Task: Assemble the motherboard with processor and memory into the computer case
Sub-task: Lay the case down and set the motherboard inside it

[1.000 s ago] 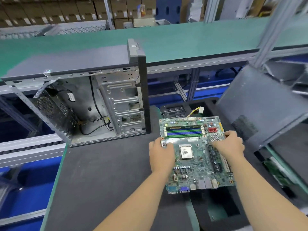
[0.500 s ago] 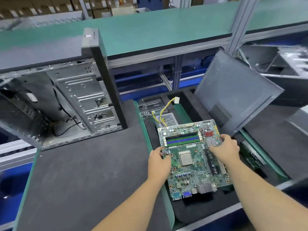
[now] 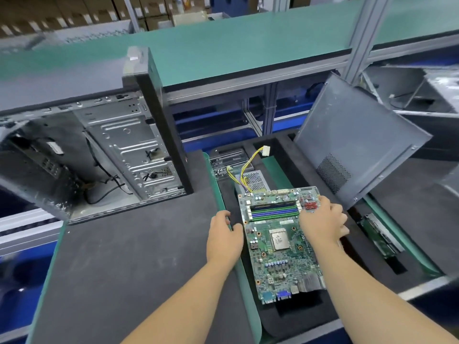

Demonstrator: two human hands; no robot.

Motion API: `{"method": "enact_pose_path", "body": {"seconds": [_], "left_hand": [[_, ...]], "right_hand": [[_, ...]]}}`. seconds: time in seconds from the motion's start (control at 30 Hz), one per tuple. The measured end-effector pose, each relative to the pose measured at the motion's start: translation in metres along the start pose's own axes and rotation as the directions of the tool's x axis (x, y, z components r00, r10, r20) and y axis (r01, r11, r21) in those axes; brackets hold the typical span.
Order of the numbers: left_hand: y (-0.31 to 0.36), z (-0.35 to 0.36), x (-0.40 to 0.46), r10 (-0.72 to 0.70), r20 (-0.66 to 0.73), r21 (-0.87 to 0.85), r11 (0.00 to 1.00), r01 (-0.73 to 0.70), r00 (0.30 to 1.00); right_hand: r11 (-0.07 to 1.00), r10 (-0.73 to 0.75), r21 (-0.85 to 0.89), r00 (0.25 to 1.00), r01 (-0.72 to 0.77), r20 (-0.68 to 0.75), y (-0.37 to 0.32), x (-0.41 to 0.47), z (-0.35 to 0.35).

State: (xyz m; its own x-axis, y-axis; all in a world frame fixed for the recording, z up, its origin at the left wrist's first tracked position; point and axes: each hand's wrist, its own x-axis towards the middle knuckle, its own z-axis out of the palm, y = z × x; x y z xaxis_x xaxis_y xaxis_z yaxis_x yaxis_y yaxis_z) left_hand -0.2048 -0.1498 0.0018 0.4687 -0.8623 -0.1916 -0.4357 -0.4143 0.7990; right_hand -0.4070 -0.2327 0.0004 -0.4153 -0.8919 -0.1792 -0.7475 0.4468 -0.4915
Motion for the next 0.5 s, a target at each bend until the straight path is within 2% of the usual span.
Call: {"method": "enact_pose_path", "body": {"seconds": [0.07,0.13,0.2,0.27,0.37,0.43,0.5], "left_hand": [[-0.005,-0.024,0.012,-0.003,-0.105,-0.04,0.999,-0.001,0.994],[-0.011,-0.06,0.029,-0.022,-0.235,-0.096,0.995,0.0,0.972],[-0.018,-0.107,0.051,-0.055,-0.387,-0.137,0.991,0.002,0.92],[-0.026,-0.162,0.072,-0.094,-0.548,-0.175,0.985,-0.004,0.831],[-0.04,-0.24,0.096,-0.044,-0.747,-0.03,0.999,0.033,0.664],[-0.047,-0.281,0.108,-0.042,-0.84,0.027,0.993,0.119,0.54],[-0.053,-0.313,0.119,-0.106,-0.902,-0.039,0.986,0.165,0.419]], "right_hand": [[0.987,-0.142,0.061,0.986,0.147,-0.082,-0.034,-0.01,0.003],[0.936,-0.315,0.131,0.943,0.328,-0.108,-0.08,-0.025,0.01],[0.863,-0.459,0.193,0.885,0.466,-0.085,-0.133,-0.046,0.022],[0.781,-0.569,0.302,0.822,0.546,-0.015,-0.186,-0.07,0.039],[0.697,-0.632,0.532,0.762,0.48,0.141,-0.254,-0.105,0.067],[0.68,-0.593,0.626,0.788,0.382,0.163,-0.289,-0.12,0.083],[0.672,-0.506,0.676,0.854,0.302,0.123,-0.312,-0.128,0.095]]}}
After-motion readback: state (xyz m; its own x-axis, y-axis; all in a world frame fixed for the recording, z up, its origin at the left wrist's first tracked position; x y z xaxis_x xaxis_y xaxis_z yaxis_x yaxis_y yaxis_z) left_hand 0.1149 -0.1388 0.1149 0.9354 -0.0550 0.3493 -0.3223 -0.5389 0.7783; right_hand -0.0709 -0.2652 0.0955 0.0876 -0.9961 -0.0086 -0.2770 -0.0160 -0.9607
